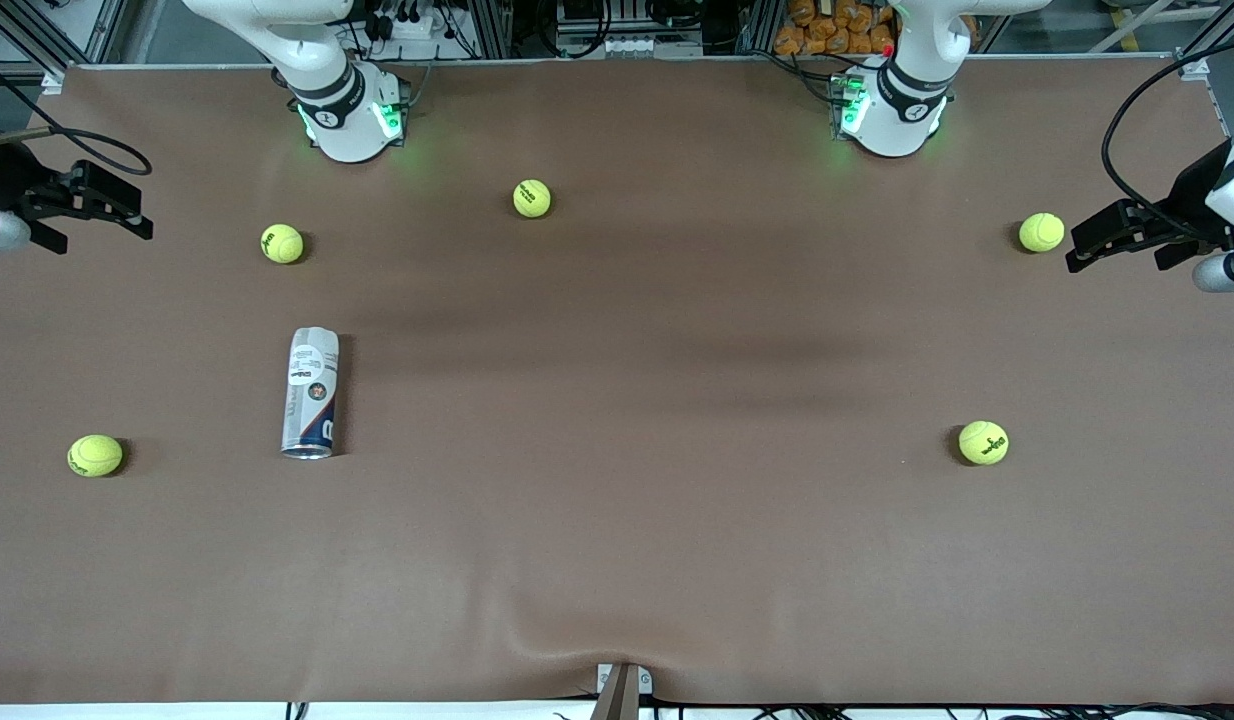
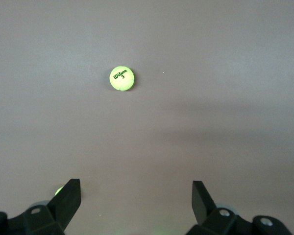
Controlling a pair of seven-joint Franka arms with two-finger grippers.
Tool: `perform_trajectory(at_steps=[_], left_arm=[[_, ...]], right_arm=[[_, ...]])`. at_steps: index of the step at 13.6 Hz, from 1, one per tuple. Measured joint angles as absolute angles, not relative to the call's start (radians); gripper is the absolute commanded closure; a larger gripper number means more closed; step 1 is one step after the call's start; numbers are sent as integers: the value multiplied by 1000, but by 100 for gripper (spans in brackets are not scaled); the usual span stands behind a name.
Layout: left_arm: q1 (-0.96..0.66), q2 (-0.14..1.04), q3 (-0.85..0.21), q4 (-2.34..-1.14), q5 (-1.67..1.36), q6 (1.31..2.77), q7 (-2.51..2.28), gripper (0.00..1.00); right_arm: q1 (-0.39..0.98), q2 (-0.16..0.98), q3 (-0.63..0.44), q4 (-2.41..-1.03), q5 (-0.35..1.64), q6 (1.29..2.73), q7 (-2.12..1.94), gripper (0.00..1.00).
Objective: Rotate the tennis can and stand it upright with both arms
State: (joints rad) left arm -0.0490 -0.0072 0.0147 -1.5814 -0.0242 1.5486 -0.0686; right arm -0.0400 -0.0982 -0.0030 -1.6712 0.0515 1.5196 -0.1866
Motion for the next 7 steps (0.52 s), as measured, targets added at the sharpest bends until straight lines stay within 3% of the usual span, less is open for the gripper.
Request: perform_trajectory(at_steps=[7], left_arm=[[-48, -7, 15, -1582, -24, 1533, -69, 0]], right_arm=[[-40, -96, -3, -1693, 52, 1567, -187, 0]])
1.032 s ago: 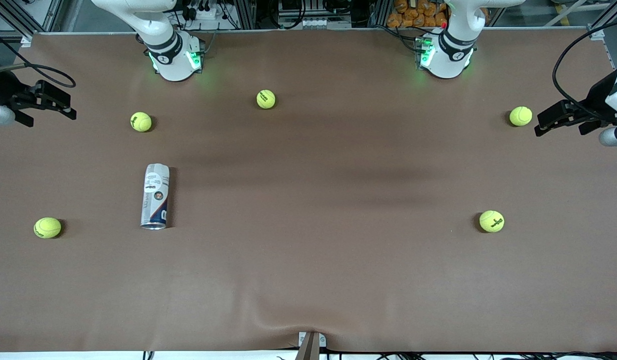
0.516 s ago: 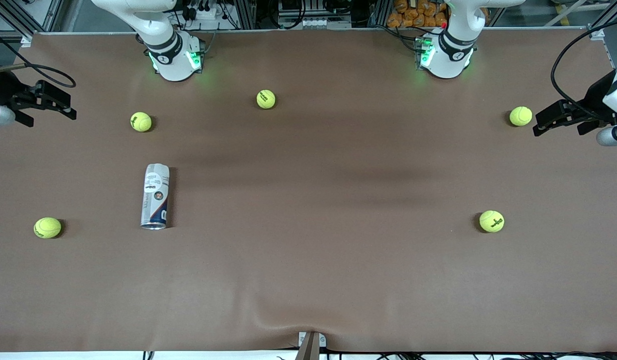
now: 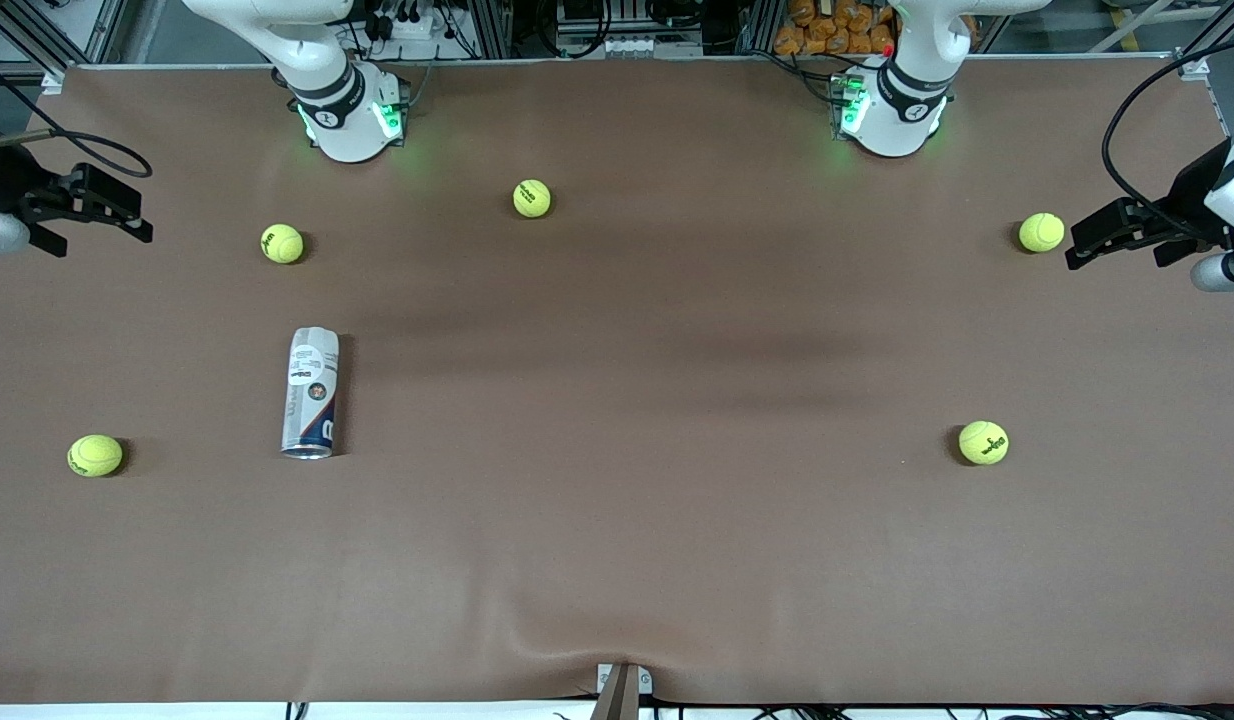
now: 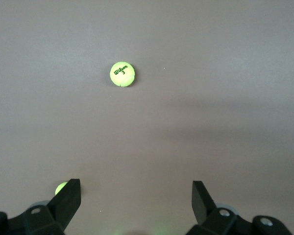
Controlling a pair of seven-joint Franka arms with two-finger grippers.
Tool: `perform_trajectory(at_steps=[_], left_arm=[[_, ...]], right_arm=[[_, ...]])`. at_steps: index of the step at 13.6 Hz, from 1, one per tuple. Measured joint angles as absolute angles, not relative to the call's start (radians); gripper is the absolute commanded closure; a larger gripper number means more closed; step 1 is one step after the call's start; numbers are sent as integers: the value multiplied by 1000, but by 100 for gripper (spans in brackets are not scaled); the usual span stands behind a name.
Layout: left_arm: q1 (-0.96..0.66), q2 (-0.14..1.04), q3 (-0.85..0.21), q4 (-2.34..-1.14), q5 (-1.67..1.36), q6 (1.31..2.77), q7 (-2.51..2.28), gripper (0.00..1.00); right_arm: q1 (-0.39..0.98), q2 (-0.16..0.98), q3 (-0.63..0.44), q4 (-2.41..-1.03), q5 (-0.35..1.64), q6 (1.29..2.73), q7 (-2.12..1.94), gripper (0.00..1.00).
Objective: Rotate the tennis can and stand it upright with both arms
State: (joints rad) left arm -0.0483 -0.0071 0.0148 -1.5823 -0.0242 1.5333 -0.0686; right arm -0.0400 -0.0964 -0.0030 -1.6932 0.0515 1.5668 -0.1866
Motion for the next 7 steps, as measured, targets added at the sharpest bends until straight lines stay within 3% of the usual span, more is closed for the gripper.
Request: perform_trajectory(at_steps=[7], left_arm=[[-48, -7, 14, -1582, -24, 1533, -69, 0]], right_arm=[[-25, -32, 5, -1906, 52, 1835, -187, 0]])
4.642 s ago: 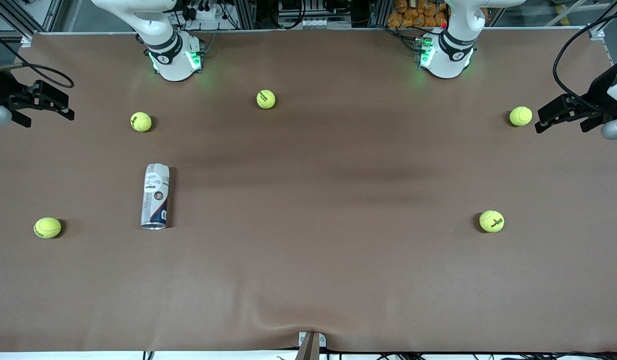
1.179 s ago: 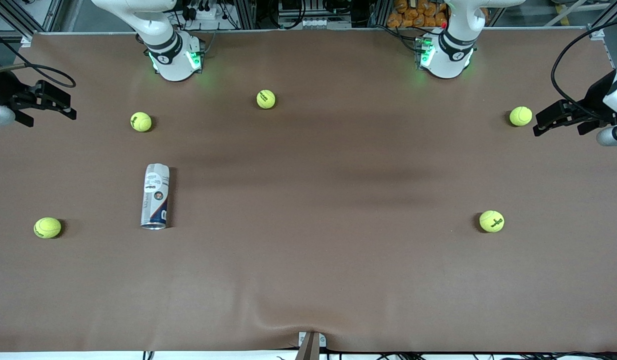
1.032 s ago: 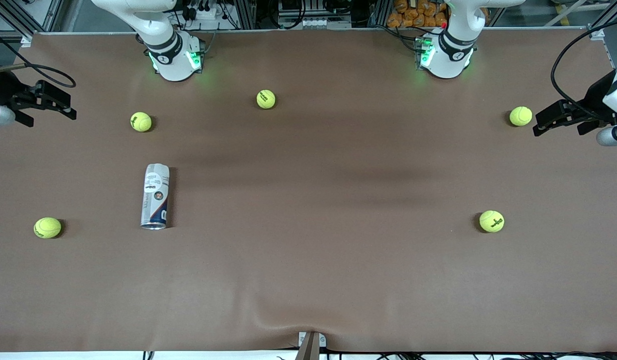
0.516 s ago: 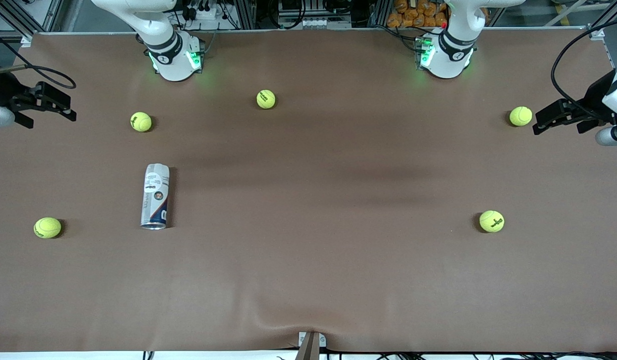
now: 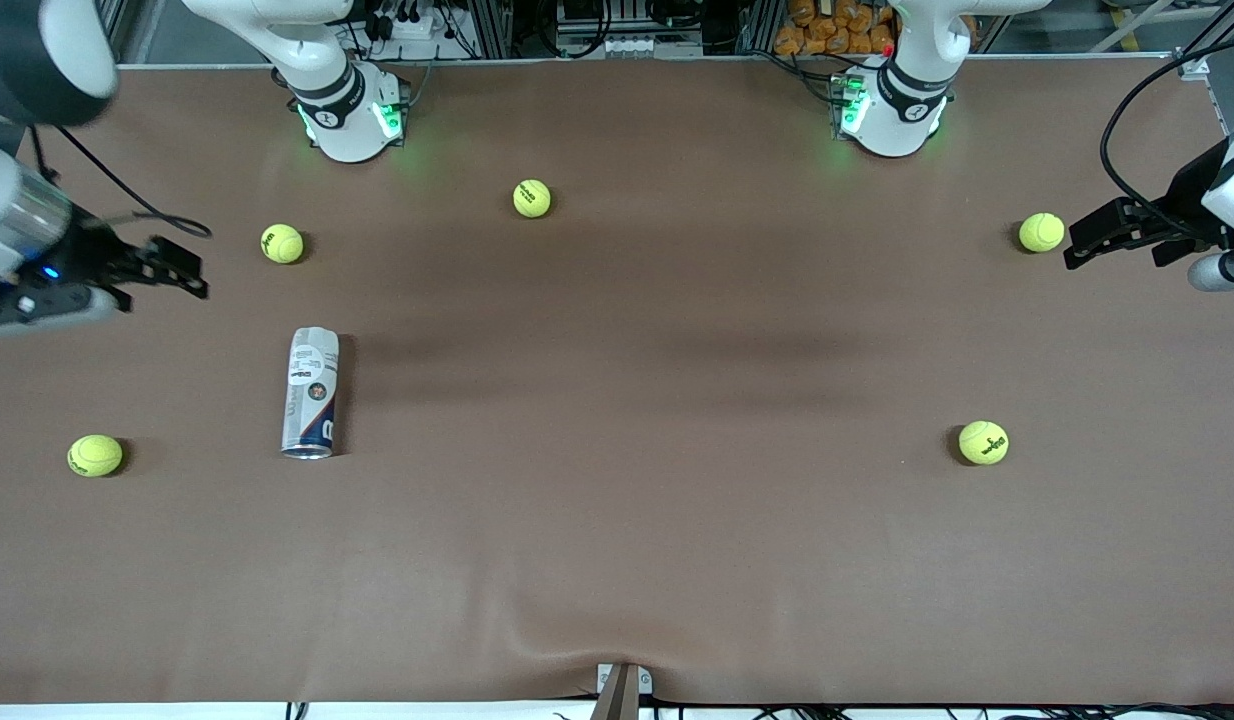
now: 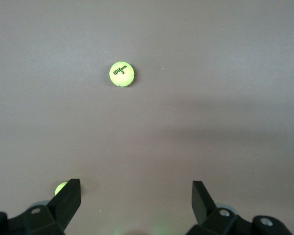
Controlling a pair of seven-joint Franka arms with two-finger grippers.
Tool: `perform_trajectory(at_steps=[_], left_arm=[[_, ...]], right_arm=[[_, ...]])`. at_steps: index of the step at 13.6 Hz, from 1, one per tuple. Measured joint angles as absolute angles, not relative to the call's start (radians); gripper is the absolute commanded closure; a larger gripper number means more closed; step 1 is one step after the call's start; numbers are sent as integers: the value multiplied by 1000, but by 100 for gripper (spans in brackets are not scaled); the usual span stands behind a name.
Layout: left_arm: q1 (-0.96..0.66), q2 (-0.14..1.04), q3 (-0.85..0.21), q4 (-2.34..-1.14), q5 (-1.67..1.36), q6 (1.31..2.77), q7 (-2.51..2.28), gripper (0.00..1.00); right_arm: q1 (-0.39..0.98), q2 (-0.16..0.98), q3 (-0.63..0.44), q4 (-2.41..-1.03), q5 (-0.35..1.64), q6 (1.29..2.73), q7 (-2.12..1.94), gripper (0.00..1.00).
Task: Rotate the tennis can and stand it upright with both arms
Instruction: 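Reach the right gripper down to the lying white Wilson can, then close the right gripper around the can's body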
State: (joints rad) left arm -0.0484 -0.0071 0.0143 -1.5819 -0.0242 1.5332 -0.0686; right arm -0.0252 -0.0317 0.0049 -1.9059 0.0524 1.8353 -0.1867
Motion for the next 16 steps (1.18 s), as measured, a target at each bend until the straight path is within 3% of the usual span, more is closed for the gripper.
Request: perform_trajectory(at_steps=[8, 12, 16], left_arm=[[-46, -6, 16, -1583, -24, 1532, -69, 0], [-47, -6, 15, -1583, -24, 1532, -69, 0], [-48, -6, 15, -1583, -24, 1532, -69, 0]], right_arm=[[-21, 273, 5, -1958, 53, 2091, -126, 0], [-4, 324, 5, -1960, 53, 2124, -98, 0], [14, 357, 5, -2023, 53, 2262, -76, 0]])
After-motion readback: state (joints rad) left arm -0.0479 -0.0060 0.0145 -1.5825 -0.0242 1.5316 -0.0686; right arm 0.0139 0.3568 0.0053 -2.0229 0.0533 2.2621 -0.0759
